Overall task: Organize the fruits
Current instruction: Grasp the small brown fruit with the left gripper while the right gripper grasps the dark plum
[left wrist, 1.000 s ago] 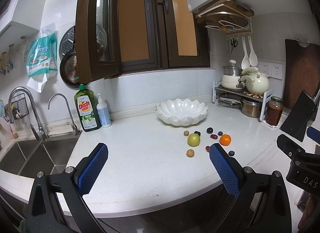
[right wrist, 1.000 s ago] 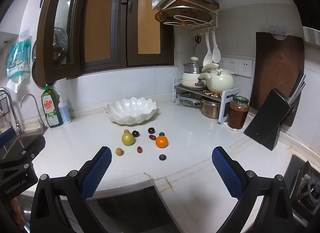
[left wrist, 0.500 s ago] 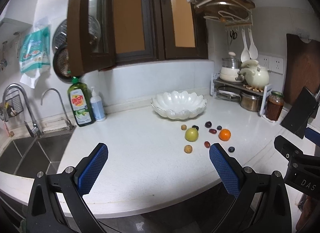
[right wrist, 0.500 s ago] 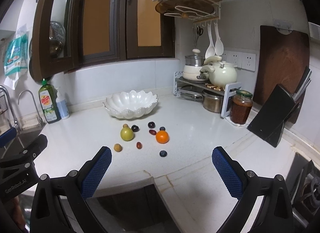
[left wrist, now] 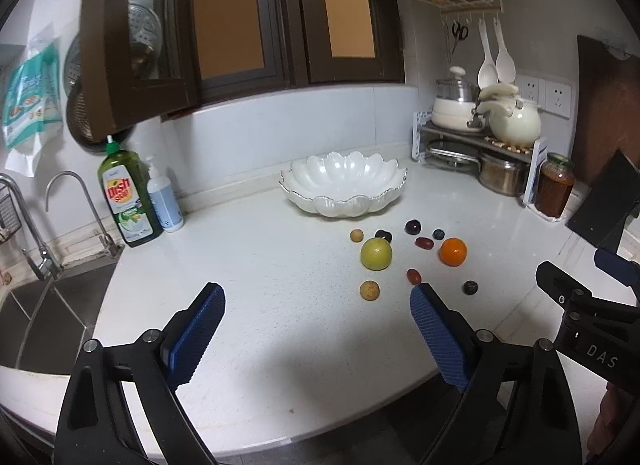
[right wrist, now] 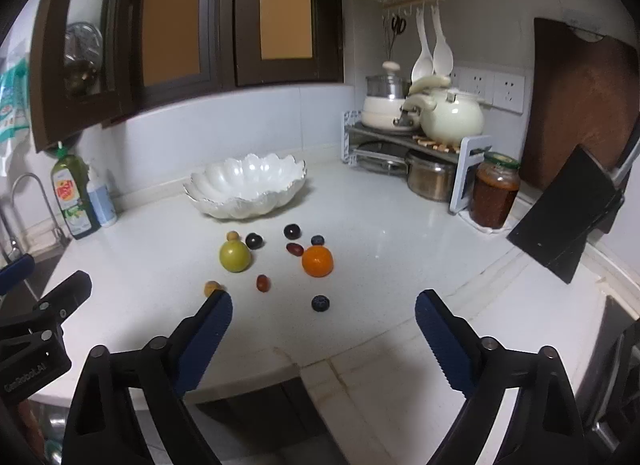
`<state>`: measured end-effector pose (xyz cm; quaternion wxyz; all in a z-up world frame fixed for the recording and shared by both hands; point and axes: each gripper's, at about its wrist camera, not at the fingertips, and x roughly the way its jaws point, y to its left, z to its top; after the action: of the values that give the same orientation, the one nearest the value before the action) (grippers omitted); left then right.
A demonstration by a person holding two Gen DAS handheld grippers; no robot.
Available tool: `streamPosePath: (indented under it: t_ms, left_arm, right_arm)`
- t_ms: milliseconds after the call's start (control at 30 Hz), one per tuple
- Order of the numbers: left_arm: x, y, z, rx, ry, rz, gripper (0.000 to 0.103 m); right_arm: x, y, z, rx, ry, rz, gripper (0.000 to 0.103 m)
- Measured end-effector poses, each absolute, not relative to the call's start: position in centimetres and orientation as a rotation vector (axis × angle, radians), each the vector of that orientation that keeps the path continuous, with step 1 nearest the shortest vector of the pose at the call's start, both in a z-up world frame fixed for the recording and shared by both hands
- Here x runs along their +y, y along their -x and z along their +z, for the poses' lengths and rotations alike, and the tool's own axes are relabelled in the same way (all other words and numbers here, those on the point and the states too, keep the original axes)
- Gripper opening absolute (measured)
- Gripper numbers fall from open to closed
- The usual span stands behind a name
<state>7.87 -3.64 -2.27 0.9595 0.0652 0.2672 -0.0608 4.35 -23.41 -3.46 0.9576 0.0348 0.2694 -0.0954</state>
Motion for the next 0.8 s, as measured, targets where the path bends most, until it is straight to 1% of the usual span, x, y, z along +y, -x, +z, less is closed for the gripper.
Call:
streamPosePath:
  t_ms: [267, 600, 667, 800]
  left_arm:
    - [-5.0, -12.5, -4.6, 0.61, -0.156, -0.162, 0.086]
    - [-6.6, -16.5, -7.8, 0.691, -0.176, -0.213, 0.081]
    - [-6.8, -17.3, -8.6, 0.712, -0.175, -0.223, 0.076]
    - [-7.3, -18.6, -9.9, 0.747, -0.173, -0.239, 0.074]
  right_arm:
    - [-24.2, -8.5, -5.9, 0.626, -0.091, -0.204, 0.082]
    - [-24.8, -12.5, -9.1, 0.719, -0.103, -0.221, 0.071]
    - [-24.7, -13.2, -9.9, 0.739, -0.1, -0.226, 0.068]
    - [-25.0, -14.4, -11.4, 0.78, -0.116, -0.229, 0.064]
